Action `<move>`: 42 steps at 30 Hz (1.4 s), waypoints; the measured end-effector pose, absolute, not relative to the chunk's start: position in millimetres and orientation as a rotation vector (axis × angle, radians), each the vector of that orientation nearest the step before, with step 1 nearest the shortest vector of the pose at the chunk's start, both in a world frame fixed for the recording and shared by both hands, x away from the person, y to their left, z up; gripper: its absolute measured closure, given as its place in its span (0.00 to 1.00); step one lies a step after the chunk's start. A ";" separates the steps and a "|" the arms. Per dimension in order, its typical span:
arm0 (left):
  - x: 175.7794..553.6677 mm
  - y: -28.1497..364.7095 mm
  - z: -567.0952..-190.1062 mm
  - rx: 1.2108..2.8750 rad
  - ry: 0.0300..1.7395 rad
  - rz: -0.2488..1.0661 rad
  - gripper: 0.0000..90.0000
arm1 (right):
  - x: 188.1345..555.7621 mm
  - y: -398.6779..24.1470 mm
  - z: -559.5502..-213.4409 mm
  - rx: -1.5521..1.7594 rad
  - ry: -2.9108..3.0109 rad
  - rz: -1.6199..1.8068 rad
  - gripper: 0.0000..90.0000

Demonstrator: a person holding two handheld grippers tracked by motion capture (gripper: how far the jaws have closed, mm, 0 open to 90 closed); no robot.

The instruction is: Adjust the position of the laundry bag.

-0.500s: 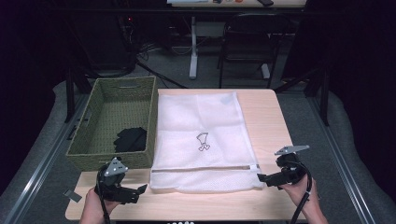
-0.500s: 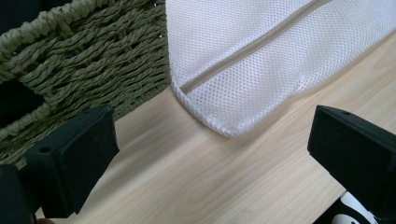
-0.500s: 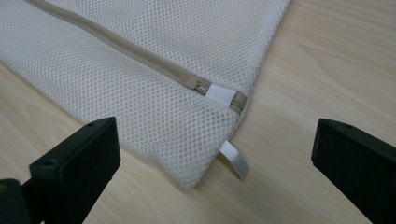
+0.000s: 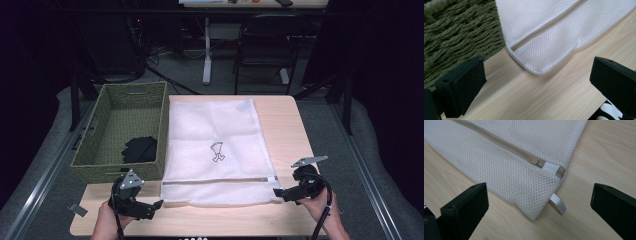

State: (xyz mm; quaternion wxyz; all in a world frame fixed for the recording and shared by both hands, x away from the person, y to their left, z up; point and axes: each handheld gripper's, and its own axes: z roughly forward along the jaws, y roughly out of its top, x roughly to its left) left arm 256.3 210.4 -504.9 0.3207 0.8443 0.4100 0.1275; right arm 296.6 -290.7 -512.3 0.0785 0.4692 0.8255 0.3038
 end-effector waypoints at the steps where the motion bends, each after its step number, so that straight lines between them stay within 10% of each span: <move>1: 256.5 208.2 -505.1 2.223 1.072 0.339 0.00 | 296.8 -289.7 -512.7 1.399 2.477 0.909 0.01; 27: 276.0 163.5 -533.5 2.383 0.966 0.270 0.17 | 320.6 -266.9 -539.5 1.417 2.610 0.689 0.17; 42: 281.9 150.3 -548.2 2.491 0.887 0.242 0.54 | 329.7 -261.2 -549.9 1.477 2.590 0.554 0.50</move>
